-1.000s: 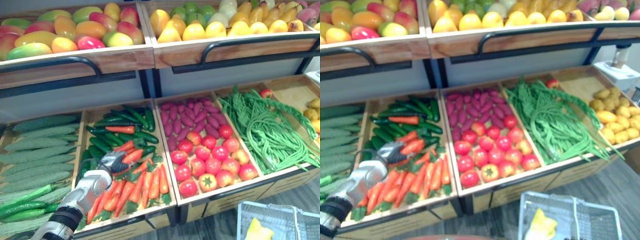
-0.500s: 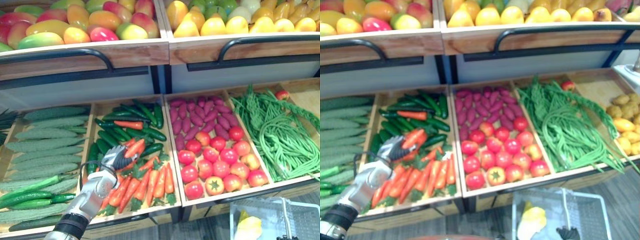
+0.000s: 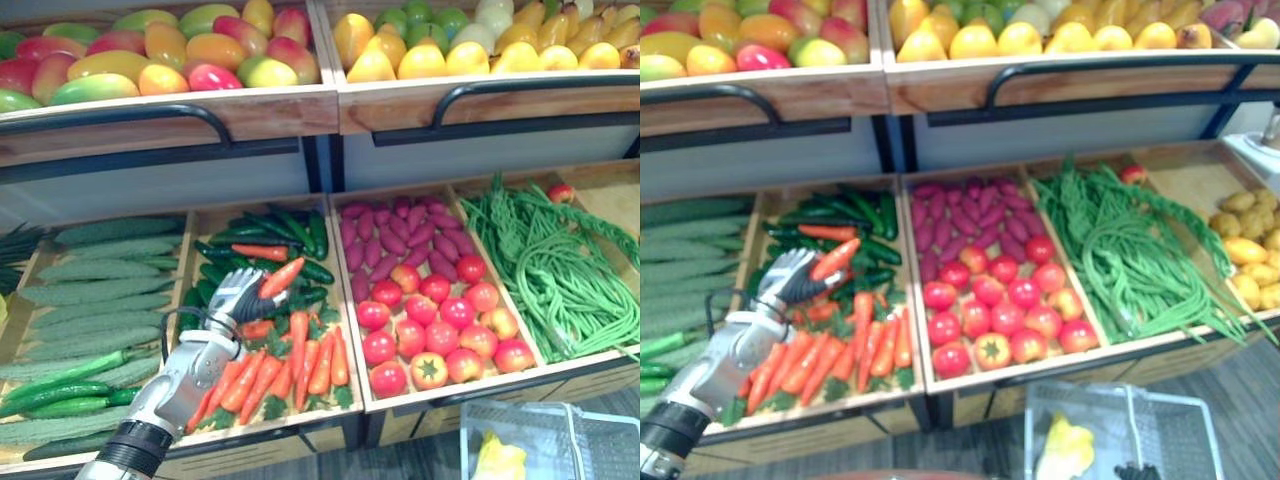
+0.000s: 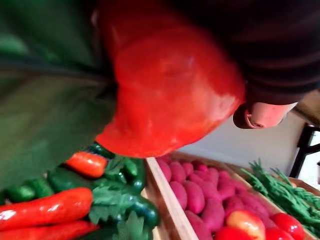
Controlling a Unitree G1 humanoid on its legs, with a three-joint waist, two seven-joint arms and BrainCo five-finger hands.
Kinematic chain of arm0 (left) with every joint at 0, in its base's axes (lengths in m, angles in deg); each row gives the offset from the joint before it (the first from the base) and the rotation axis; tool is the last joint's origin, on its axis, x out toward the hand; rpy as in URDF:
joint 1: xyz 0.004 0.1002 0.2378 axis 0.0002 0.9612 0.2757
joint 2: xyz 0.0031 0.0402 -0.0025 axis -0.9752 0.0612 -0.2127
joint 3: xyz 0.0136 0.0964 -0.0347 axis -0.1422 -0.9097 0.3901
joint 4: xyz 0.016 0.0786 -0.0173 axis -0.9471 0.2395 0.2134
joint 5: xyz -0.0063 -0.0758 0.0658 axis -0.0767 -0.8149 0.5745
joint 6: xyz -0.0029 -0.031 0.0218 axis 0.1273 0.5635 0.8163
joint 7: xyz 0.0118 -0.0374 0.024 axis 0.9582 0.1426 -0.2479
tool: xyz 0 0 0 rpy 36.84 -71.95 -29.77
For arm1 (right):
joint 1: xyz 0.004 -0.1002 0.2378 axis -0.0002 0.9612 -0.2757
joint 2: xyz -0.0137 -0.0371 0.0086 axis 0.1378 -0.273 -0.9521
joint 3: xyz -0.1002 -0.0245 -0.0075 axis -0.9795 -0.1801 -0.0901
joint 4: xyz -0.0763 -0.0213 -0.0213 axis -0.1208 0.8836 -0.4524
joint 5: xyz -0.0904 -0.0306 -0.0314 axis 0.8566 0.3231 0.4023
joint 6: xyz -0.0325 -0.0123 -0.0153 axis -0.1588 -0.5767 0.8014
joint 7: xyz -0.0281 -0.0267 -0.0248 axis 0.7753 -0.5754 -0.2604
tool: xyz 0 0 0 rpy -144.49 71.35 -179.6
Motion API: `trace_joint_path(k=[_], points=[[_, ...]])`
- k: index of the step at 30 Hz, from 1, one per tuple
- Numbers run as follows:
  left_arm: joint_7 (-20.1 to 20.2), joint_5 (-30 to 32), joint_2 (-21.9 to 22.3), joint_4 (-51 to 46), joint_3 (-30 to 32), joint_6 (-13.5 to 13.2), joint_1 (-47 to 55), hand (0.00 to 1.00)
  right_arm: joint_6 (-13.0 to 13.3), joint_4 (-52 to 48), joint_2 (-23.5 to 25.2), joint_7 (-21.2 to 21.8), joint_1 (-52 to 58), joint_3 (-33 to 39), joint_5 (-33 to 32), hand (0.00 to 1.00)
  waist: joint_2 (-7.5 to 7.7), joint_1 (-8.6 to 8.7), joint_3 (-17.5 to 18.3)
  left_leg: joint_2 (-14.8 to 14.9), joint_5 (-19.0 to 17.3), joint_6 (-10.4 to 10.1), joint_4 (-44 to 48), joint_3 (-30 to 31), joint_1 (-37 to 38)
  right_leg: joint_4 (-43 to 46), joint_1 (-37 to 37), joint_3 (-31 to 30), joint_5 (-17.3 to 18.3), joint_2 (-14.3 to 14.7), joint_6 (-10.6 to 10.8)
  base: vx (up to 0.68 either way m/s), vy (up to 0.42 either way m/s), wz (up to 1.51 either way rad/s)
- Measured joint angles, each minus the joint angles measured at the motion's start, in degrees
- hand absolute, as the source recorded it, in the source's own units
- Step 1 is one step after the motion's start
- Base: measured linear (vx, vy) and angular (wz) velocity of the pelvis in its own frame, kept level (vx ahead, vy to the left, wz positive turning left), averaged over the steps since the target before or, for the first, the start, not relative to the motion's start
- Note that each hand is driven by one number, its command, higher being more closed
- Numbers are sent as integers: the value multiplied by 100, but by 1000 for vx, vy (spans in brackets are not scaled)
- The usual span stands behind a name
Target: Pick vegetable in the basket
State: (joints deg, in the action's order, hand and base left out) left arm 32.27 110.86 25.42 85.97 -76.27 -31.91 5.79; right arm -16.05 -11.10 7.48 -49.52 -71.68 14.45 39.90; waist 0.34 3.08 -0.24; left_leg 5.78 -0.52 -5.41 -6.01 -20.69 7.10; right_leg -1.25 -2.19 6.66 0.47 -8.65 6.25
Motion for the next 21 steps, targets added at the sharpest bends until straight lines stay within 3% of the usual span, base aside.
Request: trace_joint_path(k=[8, 12, 13, 16, 18, 21], points=[[-245, -6, -214, -1180, -270, -575, -508, 100, 202, -370, -164, 24, 69, 110, 225, 100, -20, 25, 23, 36, -23, -14, -2, -290, 9, 100, 148, -354, -40, 50, 42, -13, -12, -16], [-231, -16, -259, -1279, -682, -613, -749, 100, 254, -583, -365, 206, 92, 126, 284, 100, -61, 66, 51, 130, -28, -30, -2, -541, 23, 204, 327, -609, -114, 154, -6, -61, -37, -31], [-187, -21, -290, -1279, -827, -615, -792, 100, 332, -672, -453, 250, 97, 142, 280, 100, -58, 157, 54, 161, -34, -41, -2, -572, 46, 208, 328, -659, -122, 174, -5, -81, -65, -37], [-110, -226, -297, -1355, -1214, -616, -909, 100, 544, -1067, -607, 275, 151, 264, 277, 100, -66, 180, 133, 243, -102, -134, -2, -882, 153, 221, 409, -930, -221, 256, -12, -70, -37, -45], [-81, -238, -330, -1503, -1387, -643, -962, 100, 705, -1361, -662, 380, 229, 262, 279, 100, -40, 288, 148, 299, -106, -130, -2, -971, 206, 238, 408, -984, -239, 316, -18, -65, -58, -29], [-54, -394, -362, -1731, -1766, -853, -1030, 100, 895, -1817, -797, 576, 360, 256, 283, 100, 20, 306, 240, 374, -66, -198, -1, -1243, 250, 228, 490, -1088, -236, 415, -14, -56, -79, -33]])
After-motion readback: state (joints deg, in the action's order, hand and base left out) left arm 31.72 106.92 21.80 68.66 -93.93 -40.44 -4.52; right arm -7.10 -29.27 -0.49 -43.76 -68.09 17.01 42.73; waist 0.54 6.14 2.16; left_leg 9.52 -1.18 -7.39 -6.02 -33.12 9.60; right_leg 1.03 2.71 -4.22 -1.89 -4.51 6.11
